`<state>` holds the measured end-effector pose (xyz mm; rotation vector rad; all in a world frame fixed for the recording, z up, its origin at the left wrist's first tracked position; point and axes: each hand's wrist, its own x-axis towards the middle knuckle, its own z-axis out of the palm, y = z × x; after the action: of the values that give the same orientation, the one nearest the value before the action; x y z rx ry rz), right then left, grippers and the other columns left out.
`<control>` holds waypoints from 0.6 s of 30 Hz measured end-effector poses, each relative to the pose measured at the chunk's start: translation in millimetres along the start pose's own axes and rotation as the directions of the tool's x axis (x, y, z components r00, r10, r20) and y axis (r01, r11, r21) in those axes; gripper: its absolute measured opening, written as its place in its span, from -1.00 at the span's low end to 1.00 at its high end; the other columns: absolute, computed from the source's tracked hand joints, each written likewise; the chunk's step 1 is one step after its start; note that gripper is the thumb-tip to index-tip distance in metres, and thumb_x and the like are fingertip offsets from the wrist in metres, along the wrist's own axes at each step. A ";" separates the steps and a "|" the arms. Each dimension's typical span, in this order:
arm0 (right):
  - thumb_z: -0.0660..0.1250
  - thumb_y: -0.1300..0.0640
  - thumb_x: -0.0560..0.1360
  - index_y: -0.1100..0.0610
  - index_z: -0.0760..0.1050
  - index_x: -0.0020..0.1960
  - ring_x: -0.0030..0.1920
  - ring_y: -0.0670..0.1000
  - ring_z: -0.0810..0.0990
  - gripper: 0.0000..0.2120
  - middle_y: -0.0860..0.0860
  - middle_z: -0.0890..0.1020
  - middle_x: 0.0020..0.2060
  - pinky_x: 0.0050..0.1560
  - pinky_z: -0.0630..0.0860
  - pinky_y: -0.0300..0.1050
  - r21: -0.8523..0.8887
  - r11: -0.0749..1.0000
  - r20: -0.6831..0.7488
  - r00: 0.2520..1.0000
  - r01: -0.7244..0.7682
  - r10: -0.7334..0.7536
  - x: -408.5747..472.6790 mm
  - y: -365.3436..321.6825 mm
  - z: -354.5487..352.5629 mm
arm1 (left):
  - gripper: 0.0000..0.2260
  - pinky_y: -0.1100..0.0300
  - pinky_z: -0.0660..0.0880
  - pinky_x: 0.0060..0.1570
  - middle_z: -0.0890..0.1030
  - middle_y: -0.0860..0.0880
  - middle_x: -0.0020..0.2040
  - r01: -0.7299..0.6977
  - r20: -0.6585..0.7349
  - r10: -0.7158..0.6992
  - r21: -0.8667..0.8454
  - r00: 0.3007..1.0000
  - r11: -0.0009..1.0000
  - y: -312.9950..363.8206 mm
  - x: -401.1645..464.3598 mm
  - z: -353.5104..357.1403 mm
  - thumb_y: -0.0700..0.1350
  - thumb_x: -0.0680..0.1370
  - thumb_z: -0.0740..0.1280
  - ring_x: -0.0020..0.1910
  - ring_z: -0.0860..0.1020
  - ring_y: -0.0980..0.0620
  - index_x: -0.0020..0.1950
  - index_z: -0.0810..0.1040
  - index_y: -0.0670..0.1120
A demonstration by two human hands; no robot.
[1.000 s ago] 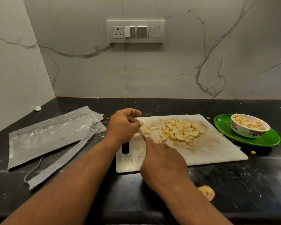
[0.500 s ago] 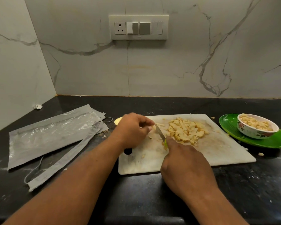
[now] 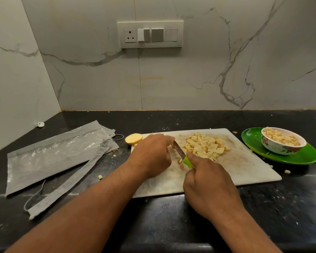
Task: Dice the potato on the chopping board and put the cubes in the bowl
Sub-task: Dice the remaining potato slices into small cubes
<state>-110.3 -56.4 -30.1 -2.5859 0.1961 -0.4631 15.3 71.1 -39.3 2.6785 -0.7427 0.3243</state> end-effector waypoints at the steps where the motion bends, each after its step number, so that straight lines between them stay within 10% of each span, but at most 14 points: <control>1: 0.12 0.14 0.57 -0.01 0.35 0.52 0.29 -0.01 0.51 -0.49 -0.06 0.57 0.32 0.28 0.42 -0.14 0.041 0.999 -0.007 1.000 -0.006 0.006 0.4 1.2 0.6 | -0.59 0.01 0.55 0.19 0.66 -0.01 0.24 -0.016 0.040 0.016 -0.005 0.999 1.000 0.8 -0.2 0.8 -0.15 0.60 0.23 0.18 0.56 -0.04 0.43 0.56 0.06; 12: 0.15 0.13 0.61 -0.03 0.38 0.51 0.41 -0.09 0.41 -0.54 -0.13 0.48 0.42 0.36 0.33 -0.19 0.240 0.969 -0.028 0.997 -0.061 0.069 1.9 7.7 -0.3 | -0.66 0.08 0.56 0.23 0.69 0.01 0.22 0.093 -0.032 -0.097 -0.096 0.995 0.991 -3.6 1.1 2.3 -0.08 0.63 0.25 0.16 0.62 0.01 0.37 0.64 0.02; 18: 0.08 0.09 0.58 -0.08 0.18 0.58 0.15 0.04 0.56 -0.43 -0.02 0.60 0.23 0.12 0.47 -0.02 -0.067 0.990 0.108 0.987 0.123 -0.115 -1.2 -15.6 6.6 | -0.66 0.09 0.47 0.36 0.67 0.01 0.29 0.241 -0.197 -0.312 -0.314 0.930 0.918 -25.5 6.3 -10.5 -0.21 0.61 0.27 0.31 0.59 -0.02 0.34 0.65 -0.02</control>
<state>-108.2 -39.8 -28.0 -2.6957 0.0227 -0.3687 32.8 92.8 -34.4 2.3705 -0.2990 0.4262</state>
